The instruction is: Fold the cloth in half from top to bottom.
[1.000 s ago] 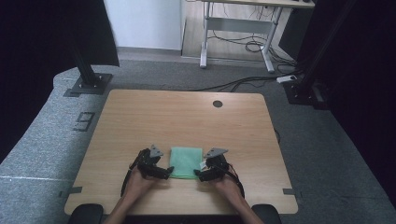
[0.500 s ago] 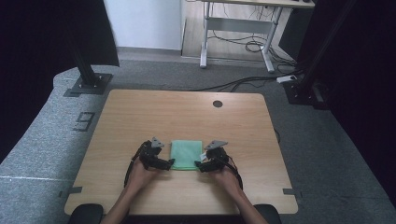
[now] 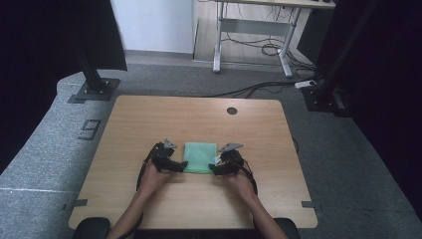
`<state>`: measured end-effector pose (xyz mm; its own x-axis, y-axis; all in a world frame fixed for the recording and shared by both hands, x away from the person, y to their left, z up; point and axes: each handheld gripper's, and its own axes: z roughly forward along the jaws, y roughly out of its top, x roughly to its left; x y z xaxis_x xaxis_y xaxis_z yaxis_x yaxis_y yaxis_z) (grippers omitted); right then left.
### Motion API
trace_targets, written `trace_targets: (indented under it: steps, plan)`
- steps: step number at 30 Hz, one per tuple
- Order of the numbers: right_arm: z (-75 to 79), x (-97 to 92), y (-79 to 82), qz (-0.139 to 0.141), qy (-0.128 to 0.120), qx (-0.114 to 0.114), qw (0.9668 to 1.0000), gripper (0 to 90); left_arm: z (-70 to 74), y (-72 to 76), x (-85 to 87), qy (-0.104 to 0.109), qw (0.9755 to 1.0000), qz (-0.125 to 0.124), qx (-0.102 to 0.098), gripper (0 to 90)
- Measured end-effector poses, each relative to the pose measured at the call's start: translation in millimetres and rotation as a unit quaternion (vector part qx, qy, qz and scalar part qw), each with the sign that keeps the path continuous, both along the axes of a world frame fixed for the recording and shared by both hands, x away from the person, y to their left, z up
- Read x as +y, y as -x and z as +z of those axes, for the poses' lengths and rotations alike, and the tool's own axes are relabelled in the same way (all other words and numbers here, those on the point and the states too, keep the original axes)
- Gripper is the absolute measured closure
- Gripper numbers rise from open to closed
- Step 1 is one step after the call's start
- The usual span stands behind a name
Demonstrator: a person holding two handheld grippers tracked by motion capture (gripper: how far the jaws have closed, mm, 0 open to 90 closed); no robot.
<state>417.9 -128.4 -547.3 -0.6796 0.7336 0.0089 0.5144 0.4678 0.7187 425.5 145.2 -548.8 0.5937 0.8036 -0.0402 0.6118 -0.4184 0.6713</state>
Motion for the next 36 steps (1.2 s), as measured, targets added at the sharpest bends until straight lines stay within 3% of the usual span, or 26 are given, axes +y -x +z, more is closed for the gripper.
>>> trace_targets:
  steps: [8, 22, 26, 31, 36]
  plan:
    - [-1.1, -1.8, -12.0, -0.011, -0.009, 0.006, 0.9999, 20.1, 0.0, -12.7, -1.8, -0.001, 1.0, 0.01, -0.001, 0.0]
    - [1.1, -2.0, -14.7, -0.017, -0.018, 0.022, 0.9994, 20.9, 0.3, -12.8, -0.6, 0.008, 1.0, -0.001, 0.0, 0.6]
    - [4.8, -1.7, -13.6, -0.013, -0.021, 0.017, 0.9996, 20.6, 4.9, -9.3, 1.8, 0.009, 0.9999, -0.005, -0.005, 0.9]
    - [13.2, -3.8, -9.9, -0.009, -0.034, 0.007, 0.9994, 18.1, 16.6, -0.9, 2.6, -0.005, 0.9997, -0.015, -0.019, 1.5]
    - [24.4, -7.1, -3.0, 0.002, -0.037, -0.003, 0.9993, 14.6, 25.1, 7.4, 9.1, 0.002, 0.9995, -0.02, -0.024, 1.5]
